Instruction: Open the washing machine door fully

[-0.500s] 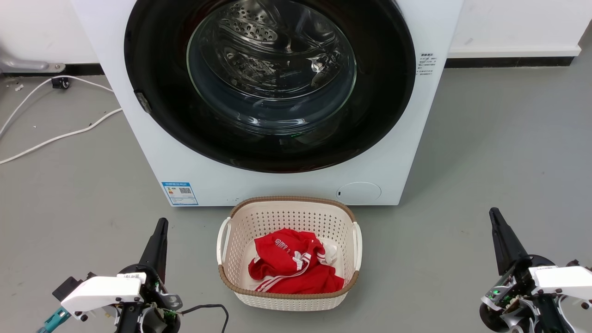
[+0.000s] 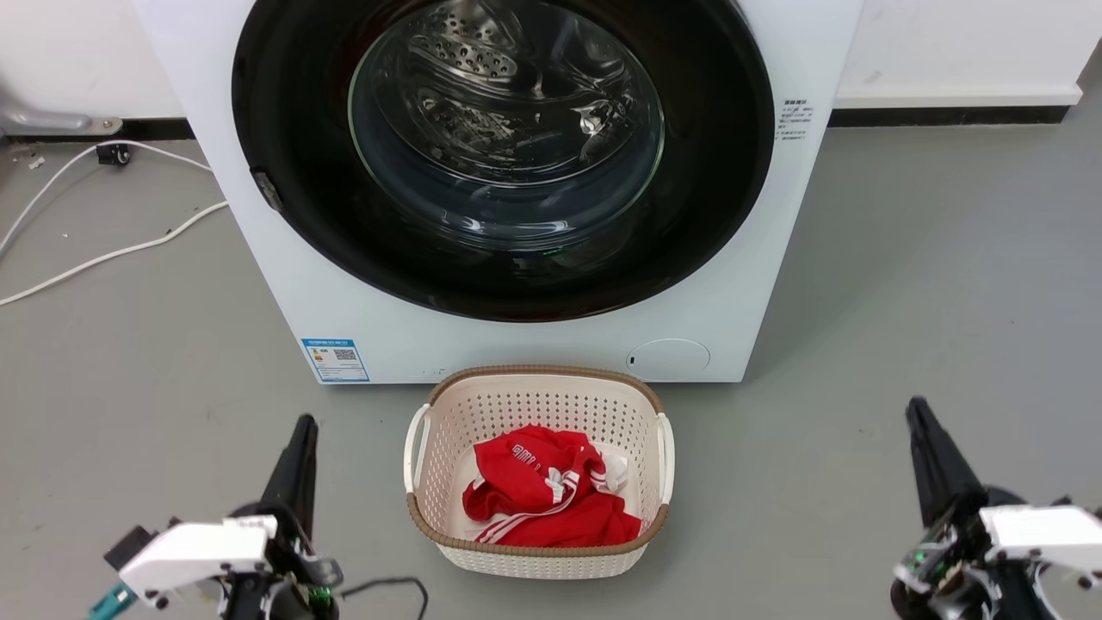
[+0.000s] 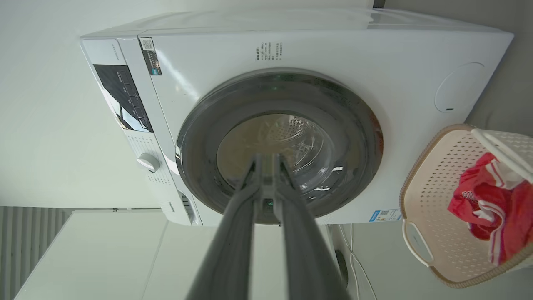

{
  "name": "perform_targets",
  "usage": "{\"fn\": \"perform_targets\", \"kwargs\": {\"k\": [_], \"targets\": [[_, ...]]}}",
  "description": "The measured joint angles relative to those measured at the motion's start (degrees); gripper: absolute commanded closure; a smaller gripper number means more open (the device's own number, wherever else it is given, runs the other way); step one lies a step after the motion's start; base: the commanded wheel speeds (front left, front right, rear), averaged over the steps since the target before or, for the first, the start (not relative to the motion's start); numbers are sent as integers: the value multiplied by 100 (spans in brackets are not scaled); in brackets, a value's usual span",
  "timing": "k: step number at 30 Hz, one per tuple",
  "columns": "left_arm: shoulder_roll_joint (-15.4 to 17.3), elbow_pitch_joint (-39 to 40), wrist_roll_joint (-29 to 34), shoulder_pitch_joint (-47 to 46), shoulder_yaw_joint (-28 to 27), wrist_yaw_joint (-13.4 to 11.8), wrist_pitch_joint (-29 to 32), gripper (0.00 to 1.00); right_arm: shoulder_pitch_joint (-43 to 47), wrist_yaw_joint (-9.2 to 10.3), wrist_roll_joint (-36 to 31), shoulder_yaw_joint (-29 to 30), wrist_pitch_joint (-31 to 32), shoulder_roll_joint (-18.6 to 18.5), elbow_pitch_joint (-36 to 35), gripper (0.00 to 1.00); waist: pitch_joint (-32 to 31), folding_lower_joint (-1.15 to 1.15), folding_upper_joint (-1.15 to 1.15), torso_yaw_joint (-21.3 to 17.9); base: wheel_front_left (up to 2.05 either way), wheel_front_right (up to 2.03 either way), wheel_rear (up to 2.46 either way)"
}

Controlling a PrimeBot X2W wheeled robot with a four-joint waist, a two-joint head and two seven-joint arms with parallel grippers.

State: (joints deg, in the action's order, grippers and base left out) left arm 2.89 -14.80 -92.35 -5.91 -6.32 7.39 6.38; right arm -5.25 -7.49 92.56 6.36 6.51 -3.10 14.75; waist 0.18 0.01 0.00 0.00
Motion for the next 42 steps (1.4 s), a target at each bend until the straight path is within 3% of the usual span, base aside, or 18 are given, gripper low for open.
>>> {"fn": "perform_targets", "kwargs": {"k": [12, 17, 28, 42], "targets": [[-16, 45, 208, 107, 188, -5, -270, 0, 159, 1, -141, -148, -275, 18, -124, 0, 8, 0, 0, -3, 0, 0, 0], [-15, 193, 590, 107, 162, -5, -408, 0, 183, 1, -421, -169, -408, 18, -263, 0, 11, 0, 0, 3, 0, 0, 0], [-15, 648, 1989, 105, 185, -5, -688, 0, 249, 1, -2234, -326, -692, 19, -756, 0, 17, 0, 0, 6, 0, 0, 0], [-15, 903, 3357, 106, 234, -5, -961, 0, 407, 1, -4046, -453, -962, 19, -951, 0, 10, 0, 0, -18, 0, 0, 0]]}}
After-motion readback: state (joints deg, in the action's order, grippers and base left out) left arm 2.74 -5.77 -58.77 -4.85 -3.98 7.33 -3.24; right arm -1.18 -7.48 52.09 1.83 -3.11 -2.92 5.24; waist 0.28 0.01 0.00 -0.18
